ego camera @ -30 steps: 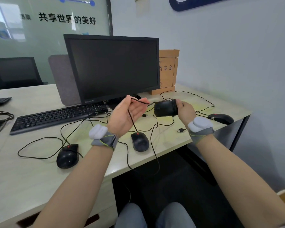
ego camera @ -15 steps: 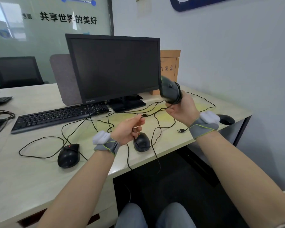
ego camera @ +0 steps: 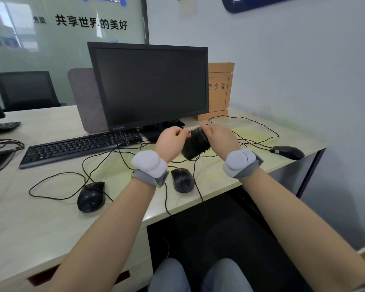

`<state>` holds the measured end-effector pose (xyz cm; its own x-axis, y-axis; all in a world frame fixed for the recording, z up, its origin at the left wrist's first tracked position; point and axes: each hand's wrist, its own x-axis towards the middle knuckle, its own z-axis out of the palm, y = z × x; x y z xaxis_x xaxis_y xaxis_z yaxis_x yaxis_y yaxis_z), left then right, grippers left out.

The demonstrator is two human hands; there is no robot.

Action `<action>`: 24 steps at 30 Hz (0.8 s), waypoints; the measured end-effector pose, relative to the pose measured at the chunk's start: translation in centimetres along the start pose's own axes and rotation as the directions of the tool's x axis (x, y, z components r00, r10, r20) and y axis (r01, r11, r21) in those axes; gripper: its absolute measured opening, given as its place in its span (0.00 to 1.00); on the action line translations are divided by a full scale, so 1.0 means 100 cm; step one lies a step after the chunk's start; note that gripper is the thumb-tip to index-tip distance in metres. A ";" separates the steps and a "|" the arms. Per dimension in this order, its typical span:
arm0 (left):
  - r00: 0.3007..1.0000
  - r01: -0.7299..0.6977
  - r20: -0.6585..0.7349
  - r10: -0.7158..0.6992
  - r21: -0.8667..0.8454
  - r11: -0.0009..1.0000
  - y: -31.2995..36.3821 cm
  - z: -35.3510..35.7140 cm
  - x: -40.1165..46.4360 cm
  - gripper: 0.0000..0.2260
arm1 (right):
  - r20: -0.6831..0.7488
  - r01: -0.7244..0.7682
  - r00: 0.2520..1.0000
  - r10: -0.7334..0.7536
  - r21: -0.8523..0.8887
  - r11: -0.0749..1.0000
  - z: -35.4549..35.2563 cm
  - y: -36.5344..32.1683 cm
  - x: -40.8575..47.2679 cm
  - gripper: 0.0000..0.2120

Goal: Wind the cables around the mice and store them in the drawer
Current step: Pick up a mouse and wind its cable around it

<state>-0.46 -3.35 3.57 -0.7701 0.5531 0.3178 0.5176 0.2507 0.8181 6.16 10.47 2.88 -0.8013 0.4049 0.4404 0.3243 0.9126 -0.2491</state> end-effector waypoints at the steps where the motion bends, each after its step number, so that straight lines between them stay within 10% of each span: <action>1: 1.000 -0.011 -0.017 0.011 0.001 1.000 0.000 0.006 -0.003 0.14 | -0.044 -0.091 0.994 0.098 0.145 0.985 0.003 -0.001 0.002 0.17; 5: 0.999 -0.034 0.030 0.034 0.002 0.999 -0.007 0.032 -0.015 0.12 | 0.007 -0.274 0.932 0.362 0.667 0.693 0.011 -0.012 0.007 0.20; 8: 0.993 -0.062 0.097 0.065 -0.039 0.997 -0.018 0.041 -0.021 0.13 | 0.230 -0.363 0.859 0.457 0.903 0.229 0.009 -0.016 0.005 0.18; 11: 0.971 -0.090 0.217 0.098 -0.045 0.995 -0.033 0.040 -0.024 0.13 | 0.395 -0.361 0.839 0.375 0.919 -0.160 0.000 -0.015 0.004 0.16; 14: 0.933 -0.096 0.347 0.096 -0.017 0.995 -0.039 0.034 -0.021 0.16 | 0.443 -0.382 0.872 0.207 0.882 -0.277 -0.015 -0.013 0.002 0.16; 18: 0.924 0.078 0.376 -0.064 -0.024 0.997 -0.040 0.008 -0.003 0.16 | 0.445 -0.445 0.894 0.054 0.896 -0.015 -0.033 -0.004 -0.005 0.18; 21: 0.846 0.353 0.502 -0.182 -0.270 0.896 -0.029 -0.012 0.009 0.07 | 0.449 -0.405 0.893 -0.020 0.824 0.395 -0.042 0.004 -0.011 0.18; 24: 0.831 0.370 0.464 -0.306 -0.051 0.928 -0.012 -0.020 0.019 0.06 | 0.437 -0.177 0.898 -0.055 0.474 0.863 -0.048 0.003 -0.013 0.20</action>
<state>-3.28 -4.22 4.09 -0.6253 0.7521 -0.2083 0.1764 0.3962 0.9010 9.71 10.49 6.34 -0.9570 0.2882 0.0325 0.1836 0.6887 -0.7014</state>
